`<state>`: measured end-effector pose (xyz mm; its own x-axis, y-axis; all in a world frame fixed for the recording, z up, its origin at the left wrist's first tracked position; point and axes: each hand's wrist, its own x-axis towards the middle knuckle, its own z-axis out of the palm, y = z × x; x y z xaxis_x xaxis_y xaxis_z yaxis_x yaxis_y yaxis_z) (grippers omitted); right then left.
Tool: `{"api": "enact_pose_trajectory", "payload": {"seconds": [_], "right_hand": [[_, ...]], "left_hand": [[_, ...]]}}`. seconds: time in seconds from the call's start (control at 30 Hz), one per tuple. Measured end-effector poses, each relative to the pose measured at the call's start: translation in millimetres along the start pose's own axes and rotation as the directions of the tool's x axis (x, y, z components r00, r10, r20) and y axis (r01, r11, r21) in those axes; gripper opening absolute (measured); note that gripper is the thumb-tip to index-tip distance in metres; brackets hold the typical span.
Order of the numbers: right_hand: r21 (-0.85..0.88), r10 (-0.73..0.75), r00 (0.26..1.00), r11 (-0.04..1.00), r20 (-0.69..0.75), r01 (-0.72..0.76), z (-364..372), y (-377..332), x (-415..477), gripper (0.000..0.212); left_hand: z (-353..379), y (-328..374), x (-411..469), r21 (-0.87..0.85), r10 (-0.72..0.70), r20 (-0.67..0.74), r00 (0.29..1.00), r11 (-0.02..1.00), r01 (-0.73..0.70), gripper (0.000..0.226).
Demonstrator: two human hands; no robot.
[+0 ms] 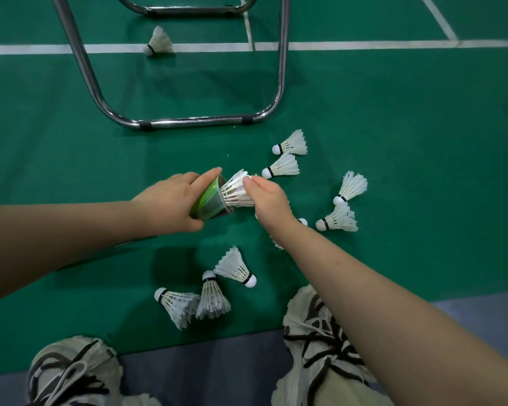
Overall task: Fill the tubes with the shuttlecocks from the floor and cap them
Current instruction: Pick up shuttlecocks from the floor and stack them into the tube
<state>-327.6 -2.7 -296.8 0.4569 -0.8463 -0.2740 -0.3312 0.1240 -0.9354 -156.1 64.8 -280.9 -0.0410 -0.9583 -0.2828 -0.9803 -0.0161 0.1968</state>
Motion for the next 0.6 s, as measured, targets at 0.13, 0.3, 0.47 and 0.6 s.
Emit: {"api": "enact_pose_trajectory", "payload": {"seconds": [0.13, 0.3, 0.47, 0.6], "right_hand": [[-0.101, -0.107, 0.994, 0.990, -0.037, 0.102, 0.8, -2.5, 2.5, 0.036], [0.034, -0.022, 0.995, 0.999, 0.102, 0.019, 14.4, -14.4, -1.3, 0.044], [0.010, 0.051, 0.939, 0.998, 0.341, -0.058, -1.2, -32.9, 0.5, 0.033], [-0.128, 0.058, 0.905, 0.992, 0.421, -0.004, -3.8, -55.5, 4.1, 0.024]], "left_hand": [[-6.2, 1.3, 1.6, -0.022, -0.001, -0.038, 0.999, 1.000, 0.000, 0.102], [-14.7, 10.4, 9.1, -0.066, 0.000, -0.088, 0.996, 0.998, -0.006, 0.102], [-20.3, 12.3, 5.8, -0.071, 0.010, -0.109, 0.994, 0.997, -0.018, 0.102], [-28.8, 14.4, 1.2, -0.097, 0.041, -0.211, 0.977, 0.993, -0.062, 0.100]]}}
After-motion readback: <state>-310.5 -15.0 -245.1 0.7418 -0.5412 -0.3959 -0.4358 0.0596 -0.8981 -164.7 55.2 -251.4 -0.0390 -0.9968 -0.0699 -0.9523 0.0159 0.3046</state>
